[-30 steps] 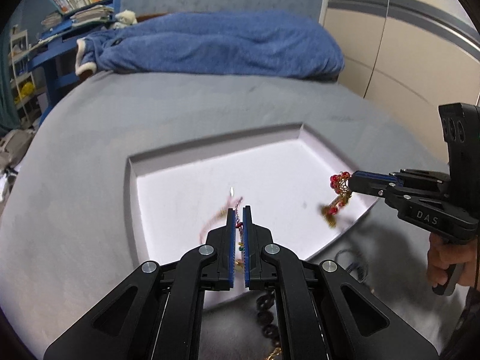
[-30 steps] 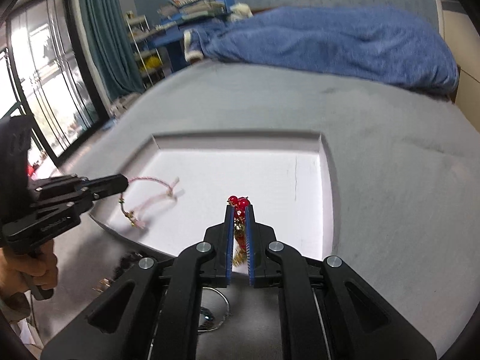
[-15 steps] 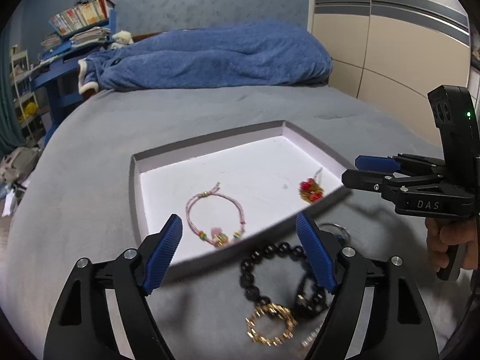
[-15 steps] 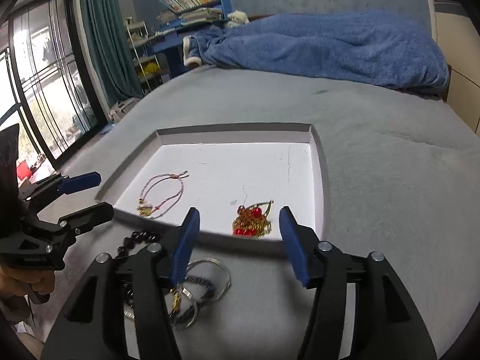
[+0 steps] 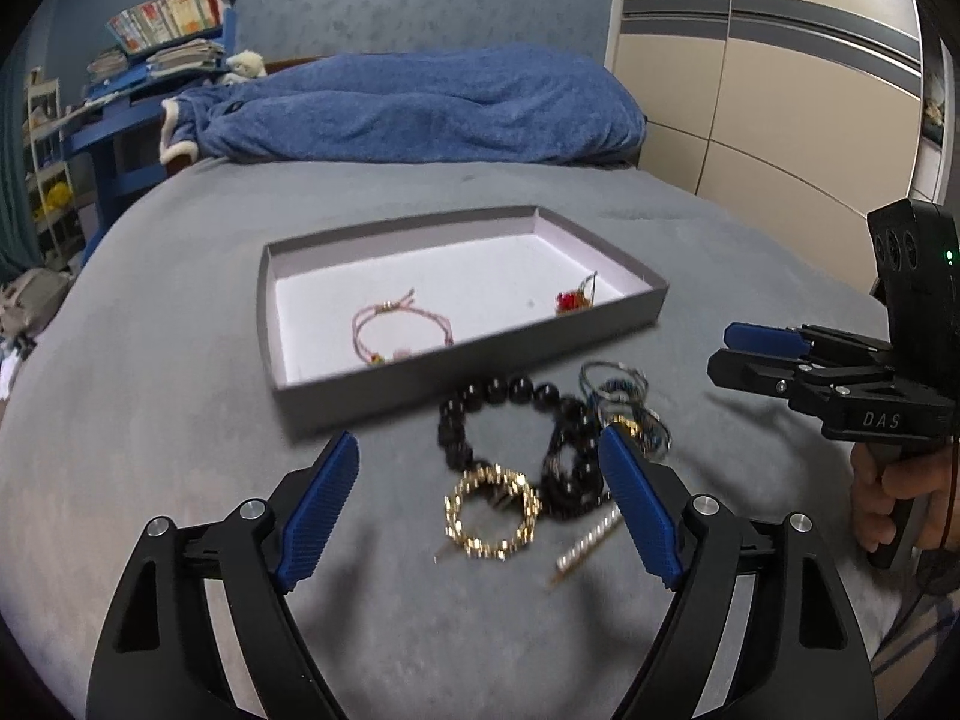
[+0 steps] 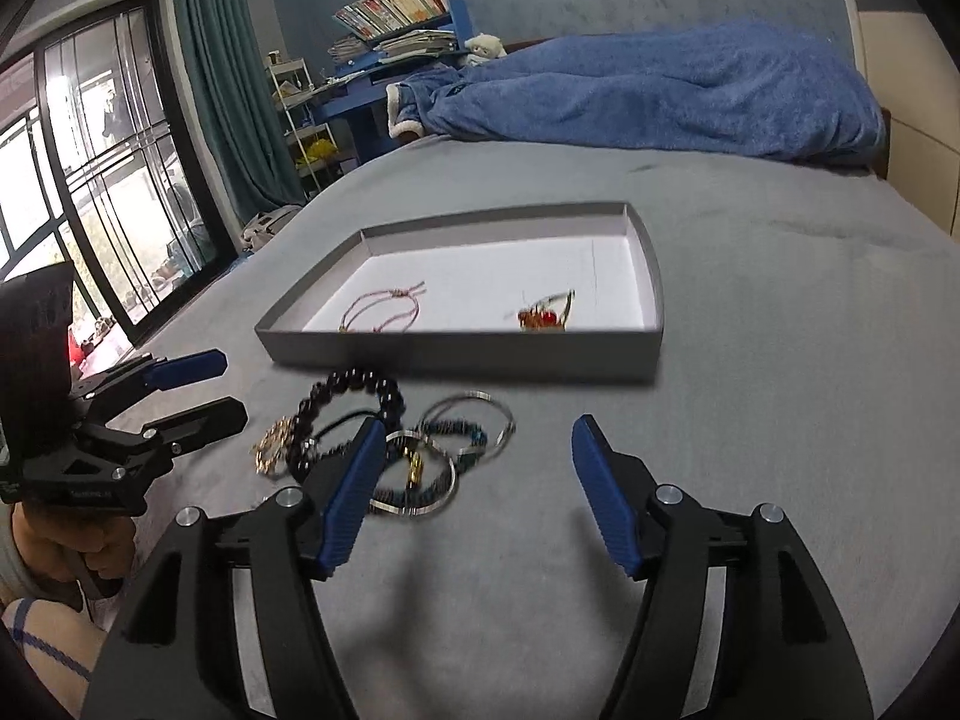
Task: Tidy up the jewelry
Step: 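Move the left tool back over the gold hair clip, then grasp the gold hair clip with the left tool while the right tool grasps a silver bangle, then place the hair clip and silver bangle into the box and open both tools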
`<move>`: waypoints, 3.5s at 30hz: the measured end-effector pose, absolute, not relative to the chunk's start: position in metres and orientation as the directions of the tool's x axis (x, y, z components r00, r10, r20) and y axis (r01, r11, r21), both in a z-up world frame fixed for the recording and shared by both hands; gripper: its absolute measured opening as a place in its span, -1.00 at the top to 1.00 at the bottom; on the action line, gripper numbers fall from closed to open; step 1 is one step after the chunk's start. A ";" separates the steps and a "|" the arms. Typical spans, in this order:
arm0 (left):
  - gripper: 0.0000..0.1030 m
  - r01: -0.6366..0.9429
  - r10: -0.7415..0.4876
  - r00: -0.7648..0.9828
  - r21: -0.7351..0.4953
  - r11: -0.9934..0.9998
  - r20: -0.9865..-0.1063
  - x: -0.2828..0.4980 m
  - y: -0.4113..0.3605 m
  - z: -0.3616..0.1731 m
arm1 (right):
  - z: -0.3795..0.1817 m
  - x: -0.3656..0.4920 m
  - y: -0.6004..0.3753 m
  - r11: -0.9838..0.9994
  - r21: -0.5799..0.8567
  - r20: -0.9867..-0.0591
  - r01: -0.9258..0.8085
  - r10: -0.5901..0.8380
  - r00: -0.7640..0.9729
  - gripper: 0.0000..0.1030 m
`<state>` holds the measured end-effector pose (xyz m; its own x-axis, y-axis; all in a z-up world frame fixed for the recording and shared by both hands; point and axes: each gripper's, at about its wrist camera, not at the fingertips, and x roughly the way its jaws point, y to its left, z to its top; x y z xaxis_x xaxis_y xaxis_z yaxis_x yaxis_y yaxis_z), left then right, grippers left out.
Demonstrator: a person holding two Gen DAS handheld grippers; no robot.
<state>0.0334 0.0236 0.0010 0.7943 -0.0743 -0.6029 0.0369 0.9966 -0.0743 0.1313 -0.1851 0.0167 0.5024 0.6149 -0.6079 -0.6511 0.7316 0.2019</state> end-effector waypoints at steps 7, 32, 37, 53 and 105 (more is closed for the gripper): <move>-0.65 0.051 -0.085 0.800 -0.074 0.996 -0.594 0.020 0.018 -0.006 | 0.003 0.118 -0.188 0.734 0.216 -0.620 -0.643 0.612 0.491 -0.34; -0.46 0.109 -0.119 0.782 -0.054 0.993 -0.612 0.026 0.005 -0.008 | -0.005 0.112 -0.187 0.722 0.212 -0.625 -0.659 0.618 0.476 -0.44; -0.08 0.137 -0.130 0.760 -0.038 0.990 -0.637 0.042 -0.001 -0.009 | -0.006 0.112 -0.185 0.722 0.207 -0.636 -0.660 0.612 0.471 -0.44; -0.07 0.024 -0.071 0.702 -0.075 0.997 -0.708 0.053 0.019 -0.029 | -0.010 0.119 -0.166 0.696 0.200 -0.687 -0.690 0.602 0.408 -0.44; 0.17 0.012 -0.093 0.787 -0.137 0.991 -0.610 0.030 0.031 -0.010 | 0.004 0.110 -0.179 0.660 0.305 -0.590 -0.687 0.697 0.408 0.09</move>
<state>0.0304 0.0307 -0.0102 0.7867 -0.0933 -0.6102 0.0116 0.9906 -0.1366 0.1101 -0.1793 0.0043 0.4075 0.6973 -0.5896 -0.6869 0.6595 0.3053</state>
